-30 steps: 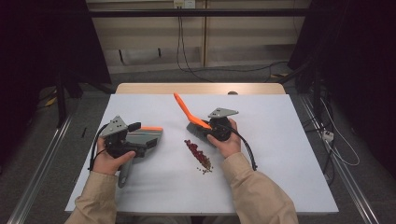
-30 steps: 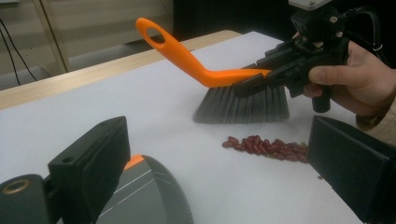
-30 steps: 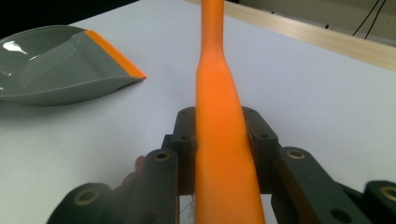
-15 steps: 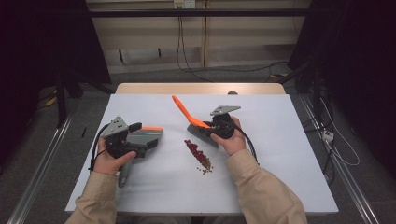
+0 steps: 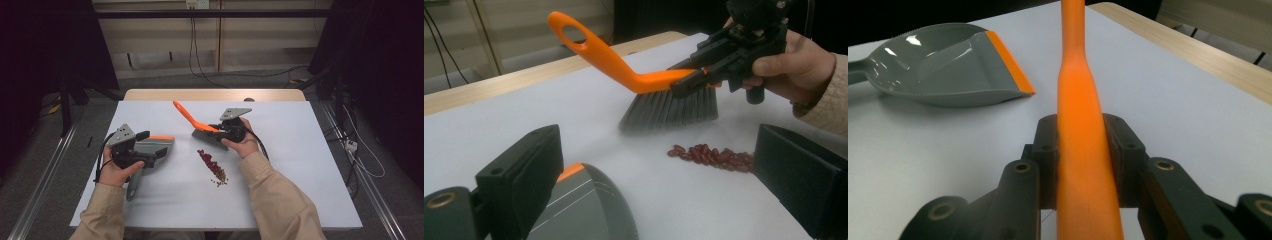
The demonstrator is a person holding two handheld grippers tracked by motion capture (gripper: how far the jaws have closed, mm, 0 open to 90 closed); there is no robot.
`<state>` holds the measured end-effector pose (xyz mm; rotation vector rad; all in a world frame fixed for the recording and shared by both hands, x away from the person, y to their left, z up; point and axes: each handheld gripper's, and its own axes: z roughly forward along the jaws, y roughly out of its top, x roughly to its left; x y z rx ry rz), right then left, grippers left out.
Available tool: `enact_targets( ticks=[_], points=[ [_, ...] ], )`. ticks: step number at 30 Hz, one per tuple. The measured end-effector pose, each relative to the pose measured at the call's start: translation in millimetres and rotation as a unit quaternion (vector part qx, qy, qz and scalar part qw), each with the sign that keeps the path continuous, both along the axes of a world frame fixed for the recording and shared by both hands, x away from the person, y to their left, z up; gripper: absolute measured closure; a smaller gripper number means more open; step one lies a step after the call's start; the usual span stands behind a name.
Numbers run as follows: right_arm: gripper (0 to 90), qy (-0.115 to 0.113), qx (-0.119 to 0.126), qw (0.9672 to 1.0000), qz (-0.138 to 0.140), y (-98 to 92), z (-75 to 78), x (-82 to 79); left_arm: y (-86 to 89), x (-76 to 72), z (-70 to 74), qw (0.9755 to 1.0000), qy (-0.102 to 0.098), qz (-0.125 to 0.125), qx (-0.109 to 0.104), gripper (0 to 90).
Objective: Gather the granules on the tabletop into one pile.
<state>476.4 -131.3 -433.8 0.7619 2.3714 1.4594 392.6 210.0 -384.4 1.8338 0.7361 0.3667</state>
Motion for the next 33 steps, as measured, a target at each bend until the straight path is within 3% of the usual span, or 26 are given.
enact_targets(
  ticks=[2, 5, 17, 33],
  points=[
    [70.8, -0.005, -0.007, 0.9998, 0.018, 3.2, -3.9, 2.5, 1.3, 0.3, -0.1, 1.0000, -0.001, 0.001, 0.001, 6.2],
    [70.8, 0.000, 0.005, 0.9991, 0.042, 4.7, -6.2, 1.8, 1.7, -0.1, -0.4, 1.0000, 0.000, 0.002, 0.002, 6.2],
    [70.2, 0.010, -0.035, 0.9934, 0.109, 10.1, -0.2, -15.6, 5.3, -0.7, 2.1, 0.9999, -0.003, 0.006, -0.008, 6.2],
    [69.3, 0.012, -0.037, 0.9861, 0.162, 6.7, -1.7, -32.4, 18.7, 1.1, 5.9, 0.9994, -0.006, 0.026, -0.021, 5.8]
  ],
)
